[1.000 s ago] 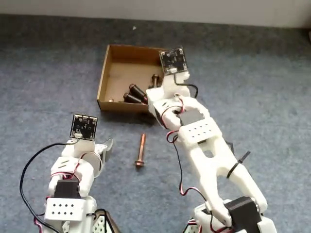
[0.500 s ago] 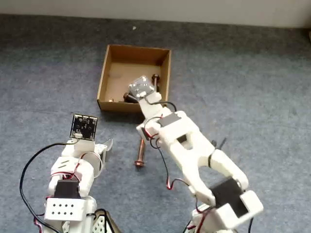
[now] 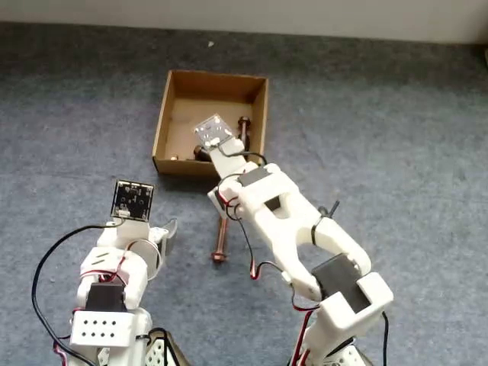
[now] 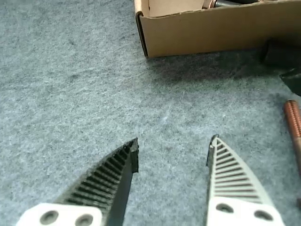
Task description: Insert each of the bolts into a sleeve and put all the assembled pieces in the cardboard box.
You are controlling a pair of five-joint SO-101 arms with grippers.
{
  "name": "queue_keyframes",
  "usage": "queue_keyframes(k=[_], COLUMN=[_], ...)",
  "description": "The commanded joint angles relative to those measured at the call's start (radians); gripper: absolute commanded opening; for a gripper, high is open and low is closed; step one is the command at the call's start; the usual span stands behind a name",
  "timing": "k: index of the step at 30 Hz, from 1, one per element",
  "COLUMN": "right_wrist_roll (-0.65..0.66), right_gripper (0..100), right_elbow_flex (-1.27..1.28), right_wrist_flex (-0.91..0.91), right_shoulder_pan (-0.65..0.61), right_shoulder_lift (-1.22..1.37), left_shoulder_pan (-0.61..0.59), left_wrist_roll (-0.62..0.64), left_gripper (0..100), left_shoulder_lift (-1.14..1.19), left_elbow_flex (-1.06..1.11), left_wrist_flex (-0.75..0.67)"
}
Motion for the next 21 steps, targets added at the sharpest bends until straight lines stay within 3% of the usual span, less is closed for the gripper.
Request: queue_keyframes(k=[1, 5, 12, 21], right_wrist_roll=[0.011, 0.02, 0.152, 0.152], right_gripper=[22.4, 20.4, 4.8, 4.2], right_elbow_flex=[-0.051, -0.051, -0.044, -0.042], right_wrist_flex=[-0.001, -0.001, -0.116, -0.125], right_shoulder_pan=[-0.024, -0.028, -0.038, -0.039], right_shoulder_lift=[-0.005, -0.005, -0.004, -0.004], left_shoulder_pan=[-0.015, -0.015, -0.015, -0.015], left_wrist_roll=[-0.009, -0.009, -0.009, -0.009], left_gripper=[25, 25, 25, 25], left_shoulder_lift=[-0.012, -0.012, -0.012, -0.012], left_elbow_flex=[-0.004, -0.004, -0.004, -0.004], left_wrist_flex=[-0.02, -0.02, -0.02, -0.02])
